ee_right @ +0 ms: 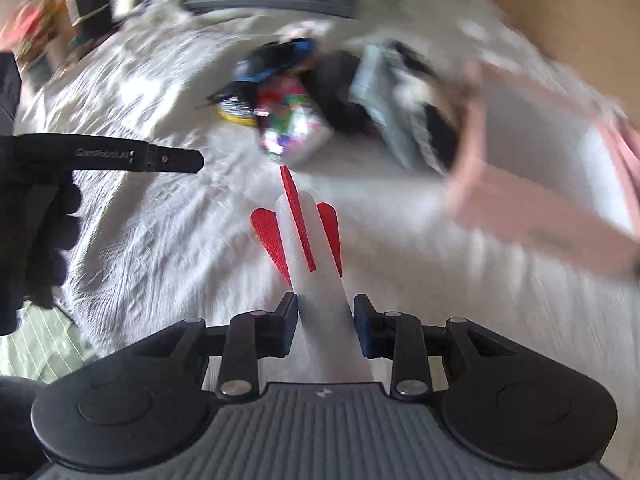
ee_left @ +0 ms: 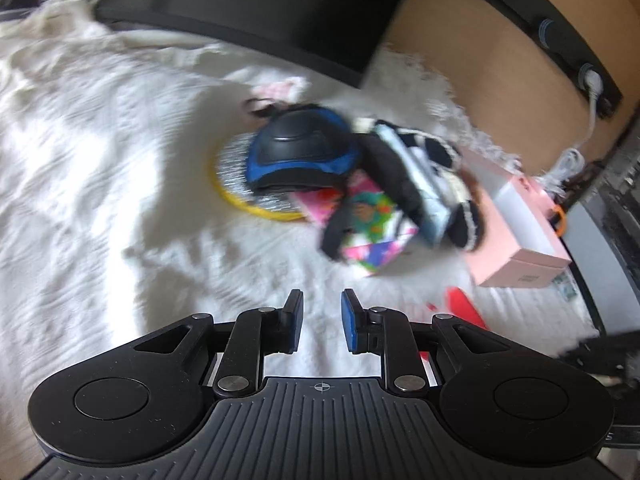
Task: Organize soft objects
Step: 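Close the right gripper on the white-and-red foam rocket, then grasp the pink Kleenex tissue pack with the left gripper while the right holds the rocket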
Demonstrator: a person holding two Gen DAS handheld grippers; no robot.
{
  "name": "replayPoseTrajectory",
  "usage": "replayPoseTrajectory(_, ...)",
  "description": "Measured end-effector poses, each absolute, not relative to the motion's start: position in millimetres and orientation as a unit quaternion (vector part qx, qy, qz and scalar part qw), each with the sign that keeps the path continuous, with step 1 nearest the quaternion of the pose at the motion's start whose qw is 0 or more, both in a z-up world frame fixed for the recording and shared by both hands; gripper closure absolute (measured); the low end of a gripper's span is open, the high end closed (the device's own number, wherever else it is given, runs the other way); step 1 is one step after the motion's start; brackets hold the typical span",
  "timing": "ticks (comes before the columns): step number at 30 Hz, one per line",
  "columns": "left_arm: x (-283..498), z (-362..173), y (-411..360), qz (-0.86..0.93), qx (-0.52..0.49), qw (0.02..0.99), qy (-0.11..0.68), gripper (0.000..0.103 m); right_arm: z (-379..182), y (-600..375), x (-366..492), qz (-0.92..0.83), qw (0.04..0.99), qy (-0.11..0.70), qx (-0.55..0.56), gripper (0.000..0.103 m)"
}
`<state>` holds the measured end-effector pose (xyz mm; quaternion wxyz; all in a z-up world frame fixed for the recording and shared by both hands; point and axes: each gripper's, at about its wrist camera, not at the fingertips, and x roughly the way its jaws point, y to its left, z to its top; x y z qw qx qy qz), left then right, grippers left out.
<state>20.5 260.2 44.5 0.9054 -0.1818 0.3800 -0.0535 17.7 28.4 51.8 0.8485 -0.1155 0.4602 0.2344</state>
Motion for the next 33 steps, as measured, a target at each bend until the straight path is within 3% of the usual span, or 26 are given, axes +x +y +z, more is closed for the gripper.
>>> replayPoseTrajectory(11, 16.3, 41.5, 190.4, -0.011, -0.163, 0.904, 0.394, 0.08, 33.5, -92.7, 20.2, 0.115, 0.883, 0.451, -0.059, 0.071)
replayPoseTrajectory(12, 15.8, 39.9, 185.4, -0.002, -0.165, 0.901, 0.402, 0.08, 31.3, -96.2, 19.8, 0.121, 0.886, 0.444, -0.065, 0.067)
replayPoseTrajectory(15, 12.7, 41.1, 173.1, 0.017, -0.159, 0.898, 0.41, 0.08, 29.1, -101.2, 17.0, 0.138, 0.895, 0.415, -0.083, 0.036)
replayPoseTrajectory(16, 8.7, 43.9, 170.7, 0.025, -0.158, 0.901, 0.403, 0.08, 30.3, -102.8, 15.3, 0.143, 0.899, 0.406, -0.079, 0.034)
replayPoseTrajectory(29, 43.8, 90.0, 217.6, 0.08, -0.173, 0.929, 0.318, 0.08, 26.7, -94.4, 9.1, 0.146, 0.909, 0.385, -0.066, 0.032)
replayPoseTrajectory(33, 87.1, 106.0, 246.5, 0.064, -0.176, 0.926, 0.328, 0.08, 33.5, -94.2, 9.9, 0.139, 0.915, 0.373, -0.062, 0.025)
